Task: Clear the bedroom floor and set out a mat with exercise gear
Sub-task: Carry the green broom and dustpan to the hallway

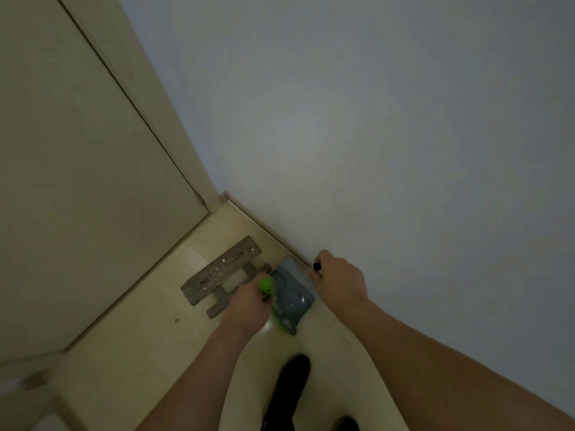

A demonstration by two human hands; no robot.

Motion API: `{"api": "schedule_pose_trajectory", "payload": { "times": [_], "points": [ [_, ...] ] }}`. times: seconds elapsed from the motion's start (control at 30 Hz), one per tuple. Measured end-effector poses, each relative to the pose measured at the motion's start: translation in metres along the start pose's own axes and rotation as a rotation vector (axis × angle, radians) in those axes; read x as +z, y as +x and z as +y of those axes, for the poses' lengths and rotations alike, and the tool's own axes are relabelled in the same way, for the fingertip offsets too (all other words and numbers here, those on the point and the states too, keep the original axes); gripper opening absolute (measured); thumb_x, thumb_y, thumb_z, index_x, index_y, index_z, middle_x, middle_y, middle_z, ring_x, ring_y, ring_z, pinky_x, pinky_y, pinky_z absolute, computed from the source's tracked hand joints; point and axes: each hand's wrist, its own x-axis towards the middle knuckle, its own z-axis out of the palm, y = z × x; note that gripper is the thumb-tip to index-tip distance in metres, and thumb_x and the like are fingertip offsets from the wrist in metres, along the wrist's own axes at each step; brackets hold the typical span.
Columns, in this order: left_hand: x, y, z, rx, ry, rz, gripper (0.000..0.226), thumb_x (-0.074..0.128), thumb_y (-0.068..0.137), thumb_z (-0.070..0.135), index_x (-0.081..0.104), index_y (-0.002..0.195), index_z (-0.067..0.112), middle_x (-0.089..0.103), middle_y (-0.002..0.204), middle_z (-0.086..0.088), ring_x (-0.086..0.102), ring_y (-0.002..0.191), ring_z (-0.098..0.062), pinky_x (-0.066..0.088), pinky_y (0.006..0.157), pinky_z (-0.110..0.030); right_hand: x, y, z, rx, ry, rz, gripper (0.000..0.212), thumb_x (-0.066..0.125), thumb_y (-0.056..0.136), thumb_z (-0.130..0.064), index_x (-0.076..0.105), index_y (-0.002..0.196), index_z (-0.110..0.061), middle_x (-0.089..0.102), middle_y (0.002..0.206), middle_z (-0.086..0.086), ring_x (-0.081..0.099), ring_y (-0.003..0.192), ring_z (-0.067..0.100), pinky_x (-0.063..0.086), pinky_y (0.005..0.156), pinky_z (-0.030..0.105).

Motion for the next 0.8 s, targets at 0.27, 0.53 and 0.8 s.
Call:
{"api": "schedule_pose_trajectory", "payload": {
  "times": [0.27, 0.53, 0.8],
  "points": [
    [-0.002, 0.066, 0.015, 0.056, 0.089, -0.07, 0.014, 0.05, 0.096, 0.017, 0.05, 0.082, 0.016, 0.053, 0.072, 0.005, 0.059, 0.079, -0.02, 0.04, 0.065, -0.026, -0.018, 0.056, 0.018, 0.172, 0.274, 0.01, 0.025, 0.049, 0.096, -0.026, 0.049, 0.115, -0.01, 0.061, 0.11, 0.009, 0.058, 0.092, 0.023, 0.048, 0.077, 0.032],
    [-0.011, 0.106, 0.081, 0.129, 0.163, -0.174, 0.004, 0.046, 0.099, 0.017, 0.047, 0.095, 0.016, 0.055, 0.087, -0.002, 0.061, 0.09, -0.026, 0.048, 0.077, -0.033, -0.047, 0.014, 0.048, 0.222, 0.375, -0.264, 0.064, 0.052, 0.097, -0.032, 0.022, 0.15, -0.013, 0.04, 0.146, 0.01, 0.044, 0.129, 0.021, 0.034, 0.101, 0.022],
    [0.019, 0.144, 0.124, 0.103, 0.126, -0.217, 0.017, 0.047, 0.097, 0.014, 0.048, 0.113, 0.011, 0.062, 0.109, -0.011, 0.059, 0.096, -0.028, 0.049, 0.08, -0.036, -0.048, 0.0, 0.074, 0.283, 0.409, -0.259, 0.057, 0.05, 0.098, -0.031, 0.029, 0.147, -0.013, 0.038, 0.149, 0.008, 0.039, 0.133, 0.018, 0.031, 0.104, 0.021]
  ]
}}
